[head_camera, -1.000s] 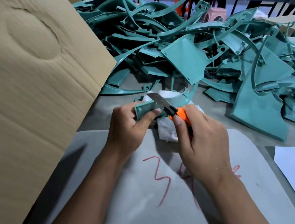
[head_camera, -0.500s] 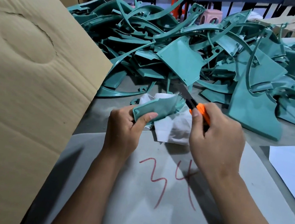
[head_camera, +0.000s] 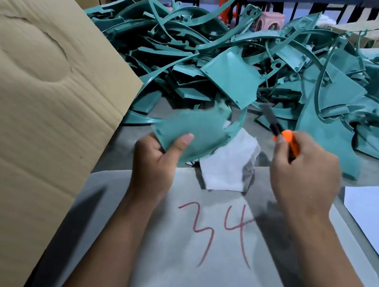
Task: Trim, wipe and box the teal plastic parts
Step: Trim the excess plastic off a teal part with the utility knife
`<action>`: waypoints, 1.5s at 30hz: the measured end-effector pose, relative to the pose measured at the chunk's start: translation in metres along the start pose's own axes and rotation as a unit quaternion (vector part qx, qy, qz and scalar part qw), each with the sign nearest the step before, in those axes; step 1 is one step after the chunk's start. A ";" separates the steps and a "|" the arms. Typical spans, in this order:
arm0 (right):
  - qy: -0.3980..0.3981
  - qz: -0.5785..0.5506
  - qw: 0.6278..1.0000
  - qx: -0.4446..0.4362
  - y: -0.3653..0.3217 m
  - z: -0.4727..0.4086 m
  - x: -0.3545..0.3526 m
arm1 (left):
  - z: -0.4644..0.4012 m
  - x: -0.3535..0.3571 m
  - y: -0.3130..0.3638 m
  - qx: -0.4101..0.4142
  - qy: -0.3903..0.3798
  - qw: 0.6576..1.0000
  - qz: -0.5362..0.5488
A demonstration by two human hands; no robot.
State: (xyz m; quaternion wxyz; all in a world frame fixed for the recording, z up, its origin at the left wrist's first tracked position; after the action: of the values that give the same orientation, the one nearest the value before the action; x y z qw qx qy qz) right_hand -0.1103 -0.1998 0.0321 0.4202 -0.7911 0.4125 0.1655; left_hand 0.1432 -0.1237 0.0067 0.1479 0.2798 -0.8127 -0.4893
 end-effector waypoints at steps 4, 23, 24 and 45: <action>0.105 -0.099 0.989 0.032 0.012 -0.005 -0.019 | -0.008 -0.014 -0.017 -0.133 0.092 0.969 0.188; -0.267 -0.299 0.896 -0.190 -0.040 0.018 0.023 | 0.023 0.038 -0.020 -0.227 -0.286 0.931 0.029; -0.267 -0.304 0.894 -0.193 -0.042 0.019 0.022 | 0.022 0.036 -0.022 -0.224 -0.285 0.932 0.029; -0.296 -0.328 0.883 -0.158 -0.028 0.011 0.019 | 0.020 0.034 -0.021 -0.187 -0.309 0.932 0.036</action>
State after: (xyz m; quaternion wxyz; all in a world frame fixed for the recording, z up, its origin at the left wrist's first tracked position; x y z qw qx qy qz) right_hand -0.0759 -0.1924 0.0292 0.4229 -0.8511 -0.0457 0.3076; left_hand 0.1123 -0.1371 -0.0226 -0.0434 0.0524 -0.7213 -0.6892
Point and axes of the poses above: each hand's wrist, its own z-axis away from the middle knuckle, its own x-axis out of the palm, y = z × x, the point moved 7 cm from there along -z, towards the middle knuckle, and after that the axes turned 1 degree about -x, right-handed, at the moved point
